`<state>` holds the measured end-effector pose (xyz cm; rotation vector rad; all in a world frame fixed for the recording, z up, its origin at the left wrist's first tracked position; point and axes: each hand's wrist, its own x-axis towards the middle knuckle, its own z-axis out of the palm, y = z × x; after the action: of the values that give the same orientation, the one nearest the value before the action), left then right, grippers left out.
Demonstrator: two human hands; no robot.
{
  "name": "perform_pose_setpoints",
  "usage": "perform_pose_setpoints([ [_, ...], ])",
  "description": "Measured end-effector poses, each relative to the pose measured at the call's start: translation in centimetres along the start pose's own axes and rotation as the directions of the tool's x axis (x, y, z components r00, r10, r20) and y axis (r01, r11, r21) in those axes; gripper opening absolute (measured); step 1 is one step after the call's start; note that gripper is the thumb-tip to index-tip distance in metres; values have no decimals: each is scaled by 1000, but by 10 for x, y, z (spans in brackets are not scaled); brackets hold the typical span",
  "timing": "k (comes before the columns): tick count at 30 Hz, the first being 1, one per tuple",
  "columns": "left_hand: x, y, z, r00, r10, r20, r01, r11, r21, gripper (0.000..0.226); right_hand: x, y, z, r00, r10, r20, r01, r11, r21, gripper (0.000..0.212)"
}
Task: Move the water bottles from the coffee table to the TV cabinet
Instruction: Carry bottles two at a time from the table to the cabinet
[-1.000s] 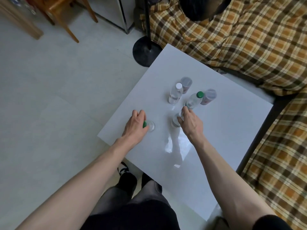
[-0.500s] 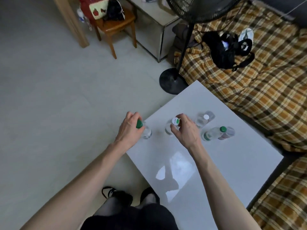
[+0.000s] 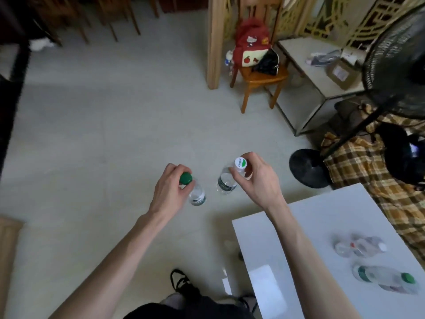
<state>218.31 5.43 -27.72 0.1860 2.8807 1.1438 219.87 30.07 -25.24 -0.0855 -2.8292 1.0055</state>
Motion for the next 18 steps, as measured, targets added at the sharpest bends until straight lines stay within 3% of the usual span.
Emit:
perform_pose_setpoints([
  [5,6,-71,-83,982,-81,-171,82,997,-2,16,50,-97,60,978,-198,60,196,980,43,28],
  [10,2,-132,-154,907,-207,-367,196,978,-67,15,91,-188,122,923,-358,139,346,933,100,27],
  [18,11,-208,-250,751,-334,-570,358,931,-75,16,160,-325,234,734,-613,294,567,790,234,27],
])
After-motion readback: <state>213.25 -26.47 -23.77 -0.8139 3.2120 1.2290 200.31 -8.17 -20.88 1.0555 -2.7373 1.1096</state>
